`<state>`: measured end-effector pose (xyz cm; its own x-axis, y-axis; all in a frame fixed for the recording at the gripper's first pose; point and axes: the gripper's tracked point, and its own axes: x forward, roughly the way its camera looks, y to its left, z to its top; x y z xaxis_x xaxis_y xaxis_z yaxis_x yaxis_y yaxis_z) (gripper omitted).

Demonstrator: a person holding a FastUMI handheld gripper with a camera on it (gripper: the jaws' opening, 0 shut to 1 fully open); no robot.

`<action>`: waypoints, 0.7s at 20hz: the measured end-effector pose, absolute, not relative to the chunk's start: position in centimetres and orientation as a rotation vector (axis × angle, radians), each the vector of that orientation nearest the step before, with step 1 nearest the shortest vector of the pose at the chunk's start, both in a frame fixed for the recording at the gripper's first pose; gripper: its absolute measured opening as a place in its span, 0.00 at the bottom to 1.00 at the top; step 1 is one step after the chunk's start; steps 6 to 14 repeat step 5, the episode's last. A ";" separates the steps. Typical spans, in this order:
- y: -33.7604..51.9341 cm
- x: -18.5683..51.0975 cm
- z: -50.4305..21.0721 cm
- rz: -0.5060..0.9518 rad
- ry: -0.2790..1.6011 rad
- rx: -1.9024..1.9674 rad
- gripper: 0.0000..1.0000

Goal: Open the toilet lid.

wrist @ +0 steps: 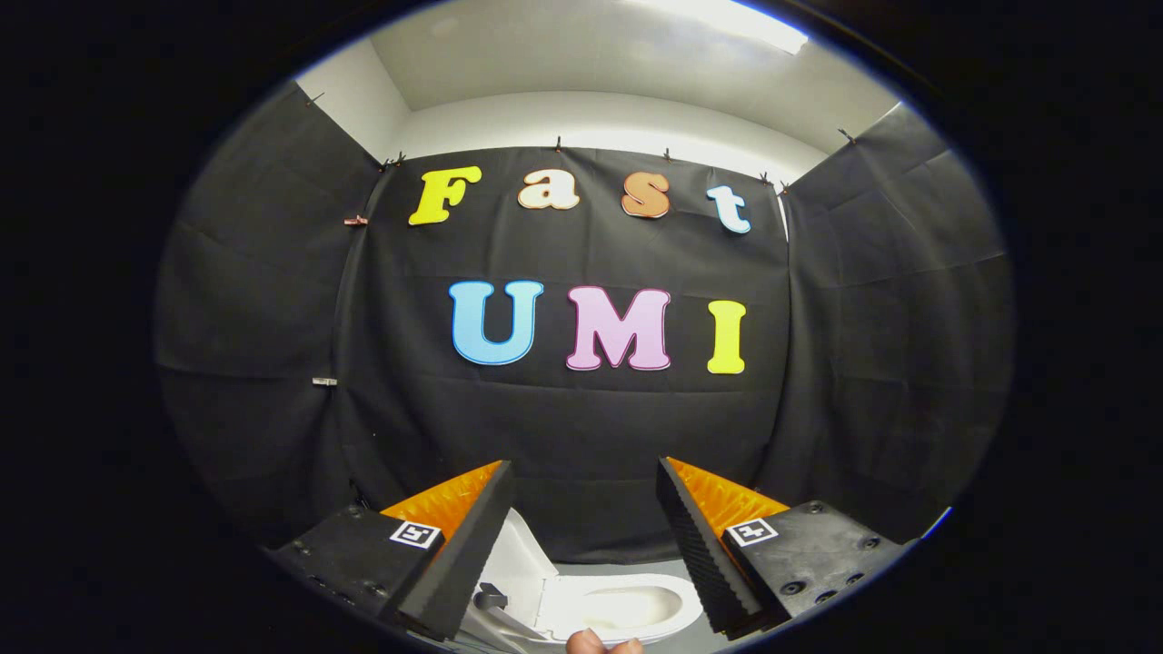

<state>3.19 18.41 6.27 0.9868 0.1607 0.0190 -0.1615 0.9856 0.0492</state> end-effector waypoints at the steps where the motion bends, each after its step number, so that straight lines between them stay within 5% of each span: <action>1: 18.4 3.2 6.2 0.161 -0.014 0.051 0.98; 14: 18.4 3.2 6.4 0.161 -0.017 0.048 0.98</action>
